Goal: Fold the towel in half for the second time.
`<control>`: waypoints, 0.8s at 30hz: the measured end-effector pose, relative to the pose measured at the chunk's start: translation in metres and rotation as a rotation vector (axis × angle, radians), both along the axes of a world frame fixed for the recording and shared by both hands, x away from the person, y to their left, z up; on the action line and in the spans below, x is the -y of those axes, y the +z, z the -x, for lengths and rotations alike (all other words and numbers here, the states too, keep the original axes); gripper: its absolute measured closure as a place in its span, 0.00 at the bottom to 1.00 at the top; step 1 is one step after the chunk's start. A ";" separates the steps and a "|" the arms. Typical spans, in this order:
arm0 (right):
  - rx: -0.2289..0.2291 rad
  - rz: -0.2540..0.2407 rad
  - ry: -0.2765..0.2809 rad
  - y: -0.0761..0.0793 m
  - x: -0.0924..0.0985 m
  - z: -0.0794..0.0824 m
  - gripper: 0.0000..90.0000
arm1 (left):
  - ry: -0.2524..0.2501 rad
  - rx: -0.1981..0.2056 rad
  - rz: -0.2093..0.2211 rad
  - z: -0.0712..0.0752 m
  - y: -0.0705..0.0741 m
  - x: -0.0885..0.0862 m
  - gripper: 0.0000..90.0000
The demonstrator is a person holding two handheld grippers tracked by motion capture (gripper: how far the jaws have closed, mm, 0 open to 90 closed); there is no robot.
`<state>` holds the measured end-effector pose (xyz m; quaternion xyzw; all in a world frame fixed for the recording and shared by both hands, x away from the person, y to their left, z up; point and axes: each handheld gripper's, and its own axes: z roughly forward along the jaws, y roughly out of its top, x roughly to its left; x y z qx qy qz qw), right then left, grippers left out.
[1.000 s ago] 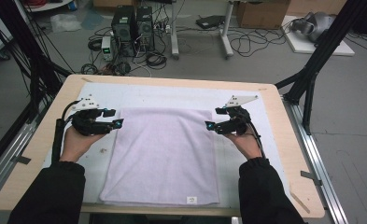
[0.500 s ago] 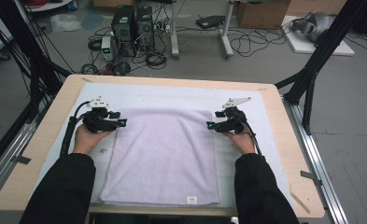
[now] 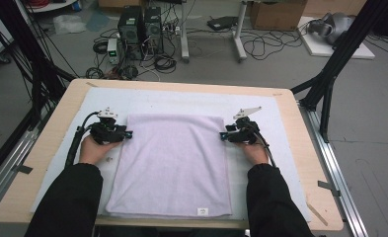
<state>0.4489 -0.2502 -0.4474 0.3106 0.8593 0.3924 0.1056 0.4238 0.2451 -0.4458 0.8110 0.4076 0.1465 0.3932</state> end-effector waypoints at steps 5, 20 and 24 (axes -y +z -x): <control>-0.047 -0.041 0.024 -0.001 0.000 -0.001 0.85 | -0.005 -0.013 0.024 -0.001 0.000 0.000 0.91; -0.037 -0.126 0.050 0.024 0.005 0.009 0.95 | -0.033 0.030 0.113 0.010 0.022 -0.007 0.94; -0.040 -0.162 0.105 0.043 0.006 0.025 0.95 | -0.099 0.060 0.116 0.030 0.040 -0.009 0.94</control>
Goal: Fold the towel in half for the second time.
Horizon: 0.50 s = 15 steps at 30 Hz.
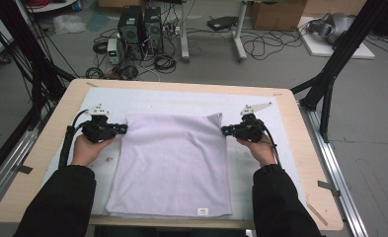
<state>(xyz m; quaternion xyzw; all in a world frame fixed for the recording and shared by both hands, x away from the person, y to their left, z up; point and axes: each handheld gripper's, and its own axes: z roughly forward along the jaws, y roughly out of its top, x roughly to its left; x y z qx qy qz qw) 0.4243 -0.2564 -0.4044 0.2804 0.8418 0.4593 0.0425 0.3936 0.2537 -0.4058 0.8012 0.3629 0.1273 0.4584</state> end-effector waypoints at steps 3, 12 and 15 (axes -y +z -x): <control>0.004 -0.010 0.044 0.013 -0.001 0.022 0.95 | -0.037 0.024 -0.013 0.021 0.006 0.000 0.94; -0.060 0.071 0.102 -0.012 0.006 0.081 0.88 | -0.091 -0.053 -0.052 0.074 -0.030 -0.012 0.87; -0.066 0.039 0.065 -0.012 0.013 0.078 0.67 | -0.081 -0.068 -0.070 0.069 -0.027 -0.013 0.63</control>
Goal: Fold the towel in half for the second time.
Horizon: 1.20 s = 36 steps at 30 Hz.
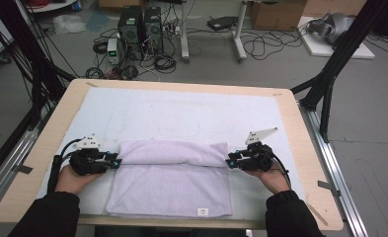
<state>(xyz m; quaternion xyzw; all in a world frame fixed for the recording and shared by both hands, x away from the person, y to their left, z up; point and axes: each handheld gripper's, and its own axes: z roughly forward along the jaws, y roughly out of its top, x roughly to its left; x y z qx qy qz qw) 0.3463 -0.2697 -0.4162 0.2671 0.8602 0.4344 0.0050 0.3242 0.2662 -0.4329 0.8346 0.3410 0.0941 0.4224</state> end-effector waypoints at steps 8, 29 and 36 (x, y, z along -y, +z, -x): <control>0.028 -0.029 -0.093 0.018 -0.003 -0.033 0.40 | 0.033 0.030 0.012 -0.028 0.022 0.007 0.45; -0.014 -0.100 0.062 0.021 -0.020 -0.035 0.94 | -0.023 0.043 0.075 -0.029 0.032 0.009 0.91; 0.057 -0.110 0.154 0.047 -0.011 0.018 0.91 | -0.080 0.069 0.085 0.022 0.033 0.001 0.75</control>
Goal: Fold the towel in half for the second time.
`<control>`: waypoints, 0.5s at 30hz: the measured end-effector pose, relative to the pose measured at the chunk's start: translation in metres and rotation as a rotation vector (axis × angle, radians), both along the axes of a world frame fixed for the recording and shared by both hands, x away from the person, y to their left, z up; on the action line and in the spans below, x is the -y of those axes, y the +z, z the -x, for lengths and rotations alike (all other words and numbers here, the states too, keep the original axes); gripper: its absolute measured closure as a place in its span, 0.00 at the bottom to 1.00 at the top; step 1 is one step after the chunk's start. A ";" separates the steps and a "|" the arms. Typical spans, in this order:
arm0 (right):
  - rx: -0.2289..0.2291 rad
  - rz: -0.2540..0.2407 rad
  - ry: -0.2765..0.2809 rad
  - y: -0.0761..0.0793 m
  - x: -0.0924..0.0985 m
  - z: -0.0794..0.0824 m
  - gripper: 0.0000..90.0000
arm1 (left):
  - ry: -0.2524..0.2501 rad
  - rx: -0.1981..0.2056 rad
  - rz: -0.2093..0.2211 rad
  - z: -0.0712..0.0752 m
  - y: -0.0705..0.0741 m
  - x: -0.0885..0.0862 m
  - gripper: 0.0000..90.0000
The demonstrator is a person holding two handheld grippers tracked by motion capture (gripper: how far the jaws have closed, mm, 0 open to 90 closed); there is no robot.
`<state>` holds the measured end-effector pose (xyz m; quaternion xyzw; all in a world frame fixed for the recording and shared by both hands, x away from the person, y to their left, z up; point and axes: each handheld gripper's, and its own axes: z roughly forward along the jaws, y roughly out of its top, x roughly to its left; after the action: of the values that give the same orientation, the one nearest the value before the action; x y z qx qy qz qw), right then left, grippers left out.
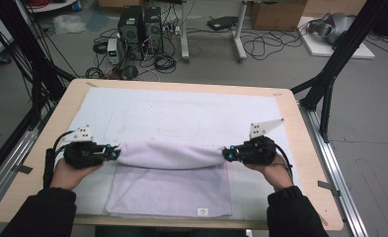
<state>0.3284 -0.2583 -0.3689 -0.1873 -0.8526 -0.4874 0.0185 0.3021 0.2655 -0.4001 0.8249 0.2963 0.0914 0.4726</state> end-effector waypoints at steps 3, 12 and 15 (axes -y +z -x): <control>0.016 0.037 -0.025 -0.005 0.003 0.009 0.77 | 0.007 -0.027 -0.032 0.004 -0.004 0.000 0.54; 0.017 0.078 -0.048 -0.024 -0.015 0.000 0.56 | -0.004 -0.058 -0.060 -0.009 -0.007 0.017 0.49; 0.043 0.083 -0.067 -0.023 -0.016 -0.002 0.56 | -0.010 -0.068 -0.086 -0.011 -0.013 0.020 0.54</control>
<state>0.3305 -0.2419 -0.3923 -0.2057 -0.8657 -0.4557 -0.0238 0.3136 0.2451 -0.4135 0.8486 0.3037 0.0737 0.4268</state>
